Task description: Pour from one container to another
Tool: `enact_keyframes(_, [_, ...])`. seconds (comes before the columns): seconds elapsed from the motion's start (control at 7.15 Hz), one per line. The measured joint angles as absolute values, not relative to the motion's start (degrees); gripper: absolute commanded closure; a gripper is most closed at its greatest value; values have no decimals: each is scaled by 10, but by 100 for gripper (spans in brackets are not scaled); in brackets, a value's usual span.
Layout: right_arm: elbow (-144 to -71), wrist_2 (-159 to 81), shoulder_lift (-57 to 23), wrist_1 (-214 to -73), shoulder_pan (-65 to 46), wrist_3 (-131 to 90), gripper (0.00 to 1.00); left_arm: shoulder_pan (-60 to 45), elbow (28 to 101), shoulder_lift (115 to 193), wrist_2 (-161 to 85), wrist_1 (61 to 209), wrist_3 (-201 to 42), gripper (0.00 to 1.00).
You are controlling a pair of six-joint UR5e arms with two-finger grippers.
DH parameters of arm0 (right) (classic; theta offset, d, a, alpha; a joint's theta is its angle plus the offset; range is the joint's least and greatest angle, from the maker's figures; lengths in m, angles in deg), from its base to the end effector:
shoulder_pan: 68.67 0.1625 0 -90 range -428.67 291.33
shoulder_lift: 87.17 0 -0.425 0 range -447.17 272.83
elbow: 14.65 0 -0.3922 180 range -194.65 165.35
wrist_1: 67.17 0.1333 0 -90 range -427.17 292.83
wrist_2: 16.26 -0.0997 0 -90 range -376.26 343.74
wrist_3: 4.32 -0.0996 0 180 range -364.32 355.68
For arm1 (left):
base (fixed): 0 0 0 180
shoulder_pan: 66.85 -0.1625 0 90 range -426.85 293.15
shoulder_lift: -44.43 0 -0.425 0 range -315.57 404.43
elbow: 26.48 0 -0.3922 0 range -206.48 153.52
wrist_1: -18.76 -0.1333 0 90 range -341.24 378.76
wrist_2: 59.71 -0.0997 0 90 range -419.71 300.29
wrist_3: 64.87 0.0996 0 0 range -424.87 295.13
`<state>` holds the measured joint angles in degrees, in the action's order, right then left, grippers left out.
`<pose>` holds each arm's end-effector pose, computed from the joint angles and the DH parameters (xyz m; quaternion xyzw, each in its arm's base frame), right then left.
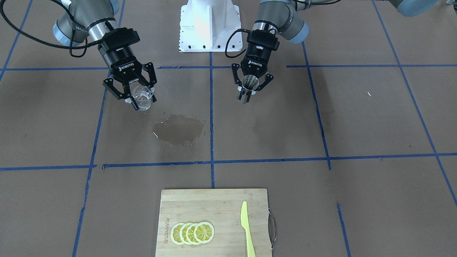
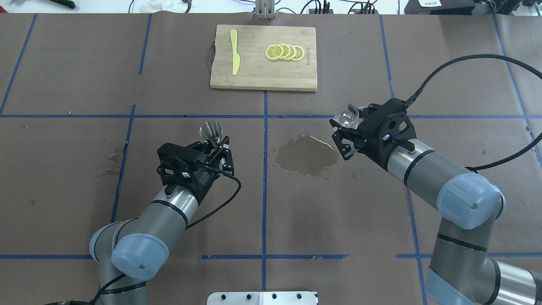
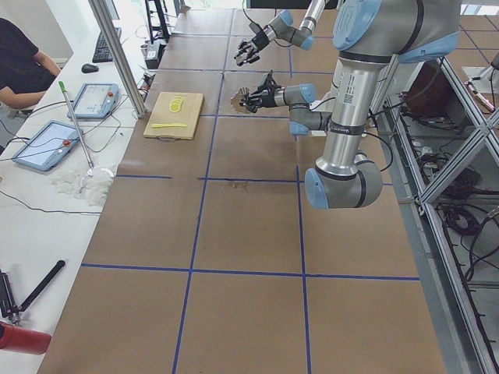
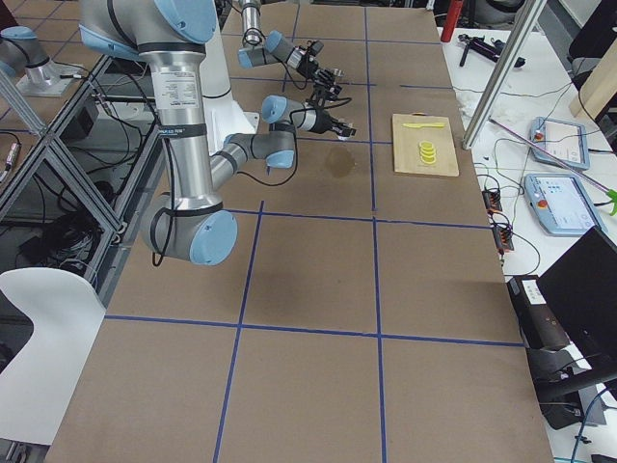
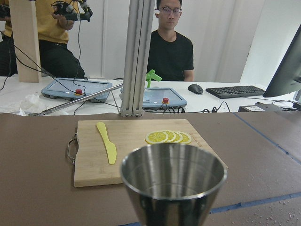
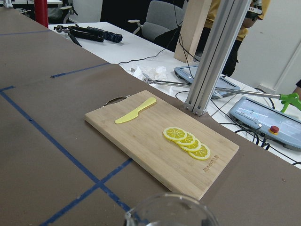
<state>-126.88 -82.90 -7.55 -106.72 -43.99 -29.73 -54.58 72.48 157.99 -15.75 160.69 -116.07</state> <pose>-0.3910 -0.3699 0.2813 0.5640 -0.3555 -0.1240 0.7349 0.5222 -0.3234 0.2487 0.5279 0.4333 -0.0994 0.7237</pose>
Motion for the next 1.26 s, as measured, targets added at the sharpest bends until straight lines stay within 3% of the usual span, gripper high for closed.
enact_keyframes(1.26, [-1290,-832,-127,-1147,-440,-208,100,-511,669,1682,11,1609,-1000,100])
